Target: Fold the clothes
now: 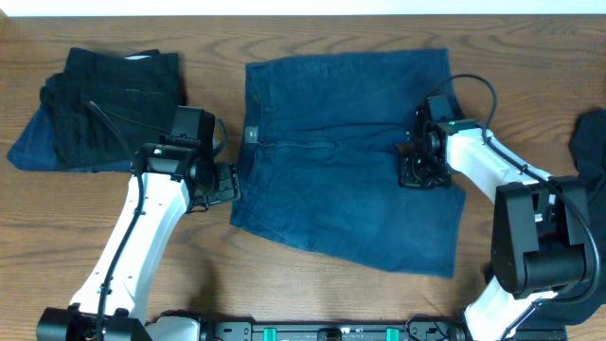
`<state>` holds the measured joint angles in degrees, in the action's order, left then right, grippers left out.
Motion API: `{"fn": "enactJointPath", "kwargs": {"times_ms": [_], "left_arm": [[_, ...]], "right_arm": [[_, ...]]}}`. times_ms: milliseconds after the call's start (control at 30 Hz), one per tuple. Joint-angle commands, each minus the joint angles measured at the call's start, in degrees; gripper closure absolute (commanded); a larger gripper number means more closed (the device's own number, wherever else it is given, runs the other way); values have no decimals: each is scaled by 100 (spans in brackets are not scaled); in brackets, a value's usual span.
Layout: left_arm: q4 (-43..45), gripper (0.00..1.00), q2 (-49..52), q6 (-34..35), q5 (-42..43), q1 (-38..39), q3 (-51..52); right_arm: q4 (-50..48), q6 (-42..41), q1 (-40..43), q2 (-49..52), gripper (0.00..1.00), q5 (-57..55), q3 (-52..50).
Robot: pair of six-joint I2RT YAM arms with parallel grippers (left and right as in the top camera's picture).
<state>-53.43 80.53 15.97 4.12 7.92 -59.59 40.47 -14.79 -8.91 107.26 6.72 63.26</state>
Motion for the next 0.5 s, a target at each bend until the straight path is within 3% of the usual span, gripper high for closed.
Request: {"fn": "enactJointPath", "kwargs": {"times_ms": [0, 267, 467], "left_arm": [[26, 27, 50, -109, 0, -35, -17], [31, 23, 50, -92, 308, -35, -17], [-293, 22, 50, -90, 894, -35, -17]], "right_arm": [[-330, -107, 142, 149, 96, -422, -70], [-713, 254, 306, 142, 86, -411, 42], [352, 328, 299, -267, 81, -417, 743]]}}
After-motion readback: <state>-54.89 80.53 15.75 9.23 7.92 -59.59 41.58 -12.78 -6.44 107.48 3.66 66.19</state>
